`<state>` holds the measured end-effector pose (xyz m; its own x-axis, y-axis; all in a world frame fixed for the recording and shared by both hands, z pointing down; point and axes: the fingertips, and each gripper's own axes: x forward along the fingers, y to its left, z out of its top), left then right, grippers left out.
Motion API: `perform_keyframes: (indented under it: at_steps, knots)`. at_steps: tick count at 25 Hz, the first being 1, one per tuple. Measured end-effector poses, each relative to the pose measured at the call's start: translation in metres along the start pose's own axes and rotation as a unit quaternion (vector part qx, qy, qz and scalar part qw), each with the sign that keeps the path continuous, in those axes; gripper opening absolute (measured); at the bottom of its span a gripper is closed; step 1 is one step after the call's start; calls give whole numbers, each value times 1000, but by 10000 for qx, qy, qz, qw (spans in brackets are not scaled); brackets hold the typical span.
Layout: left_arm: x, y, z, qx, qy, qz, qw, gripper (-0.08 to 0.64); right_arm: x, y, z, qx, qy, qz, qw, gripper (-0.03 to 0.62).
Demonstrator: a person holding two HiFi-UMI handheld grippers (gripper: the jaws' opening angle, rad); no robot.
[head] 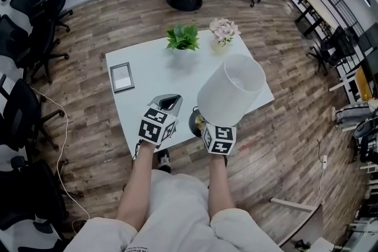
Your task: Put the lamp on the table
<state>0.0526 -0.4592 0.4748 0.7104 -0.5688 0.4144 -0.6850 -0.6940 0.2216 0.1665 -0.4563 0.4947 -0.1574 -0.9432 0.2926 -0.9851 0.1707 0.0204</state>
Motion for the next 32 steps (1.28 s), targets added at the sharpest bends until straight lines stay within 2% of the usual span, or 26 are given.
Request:
perform_keyframes:
  at_steps: [6,11,19,27,32]
  knots:
    - [26,22,-4,-236,35,-57,9997,2,32,-2,6,-113,-160,58,9998,150]
    - [52,31,-26,-346,348,-143,9987,2,62,-13,-10,-189,-33,127,9997,150]
    - [84,36,-43,-403,626,-303,9968,2,112,-27,-17,-207,-125,323,9992,150]
    - [84,34,-49,-590,568,-390,9959,2,151,-32,-22,-34,16,390,9992,151]
    - [77,40,-54,-617,445,-406,9963,2,167,-28,-32,-14,-16,196,9998,151]
